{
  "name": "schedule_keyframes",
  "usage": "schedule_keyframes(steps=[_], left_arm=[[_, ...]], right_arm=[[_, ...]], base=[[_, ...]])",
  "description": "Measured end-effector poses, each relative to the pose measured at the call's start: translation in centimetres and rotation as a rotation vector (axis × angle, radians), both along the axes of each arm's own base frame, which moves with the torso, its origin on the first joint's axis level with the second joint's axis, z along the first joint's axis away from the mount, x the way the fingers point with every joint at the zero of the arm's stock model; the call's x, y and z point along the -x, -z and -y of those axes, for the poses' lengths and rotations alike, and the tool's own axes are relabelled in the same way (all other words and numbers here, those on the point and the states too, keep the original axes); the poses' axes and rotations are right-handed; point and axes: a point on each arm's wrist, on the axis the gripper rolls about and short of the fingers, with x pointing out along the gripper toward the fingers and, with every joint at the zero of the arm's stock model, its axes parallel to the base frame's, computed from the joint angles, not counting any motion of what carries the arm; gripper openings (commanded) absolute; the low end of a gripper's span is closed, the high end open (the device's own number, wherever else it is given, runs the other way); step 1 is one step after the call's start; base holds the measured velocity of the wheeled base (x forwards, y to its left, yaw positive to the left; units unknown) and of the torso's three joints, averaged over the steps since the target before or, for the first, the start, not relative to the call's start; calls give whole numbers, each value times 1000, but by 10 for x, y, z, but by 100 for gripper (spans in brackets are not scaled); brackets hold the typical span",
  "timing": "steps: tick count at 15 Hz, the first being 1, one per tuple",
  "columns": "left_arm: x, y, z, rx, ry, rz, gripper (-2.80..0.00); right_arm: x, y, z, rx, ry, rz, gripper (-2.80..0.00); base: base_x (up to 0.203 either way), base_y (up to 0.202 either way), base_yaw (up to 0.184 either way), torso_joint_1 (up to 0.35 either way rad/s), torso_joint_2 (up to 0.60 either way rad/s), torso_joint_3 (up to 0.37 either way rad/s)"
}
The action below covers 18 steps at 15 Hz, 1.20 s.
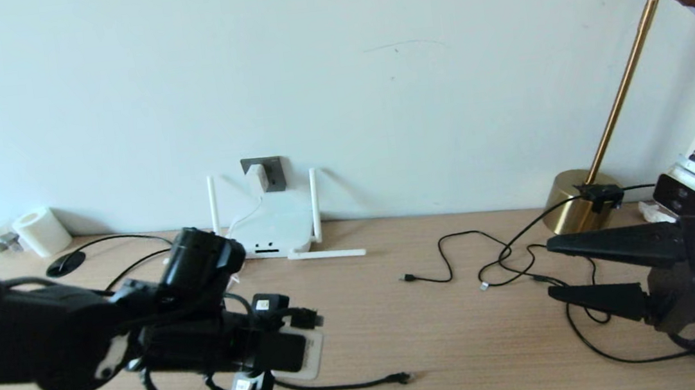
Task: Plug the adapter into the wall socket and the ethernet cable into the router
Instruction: Hand it to the other hand
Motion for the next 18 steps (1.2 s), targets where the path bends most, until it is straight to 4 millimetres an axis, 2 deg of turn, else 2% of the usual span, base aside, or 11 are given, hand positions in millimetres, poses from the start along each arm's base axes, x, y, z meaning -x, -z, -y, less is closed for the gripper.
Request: schedule_keyframes(steps=[3,6,12,16,17,18], left_arm=[[-29,22,18,-120,17,-40,-280],[-41,38,27,-155,16,-71,-280],[-62,43,40,-177,27,-109,-280],[-63,36,47,-196,44,-144,-280],[-62,33,50,-197,53,-143,-280],[-60,31,55,-200,64,-144,-280]], right_arm=[[15,4,6,15,4,39,0],[7,6,9,45,26,67,0],[-3,17,16,77,68,71,0],[-7,25,22,84,103,31,0],[-7,26,23,86,106,27,-30],[-6,27,24,86,111,32,-280]], base=[[0,0,0,0,0,0],[0,0,0,0,0,0],[0,0,0,0,0,0],[0,0,0,0,0,0],[0,0,0,0,0,0],[0,0,0,0,0,0]])
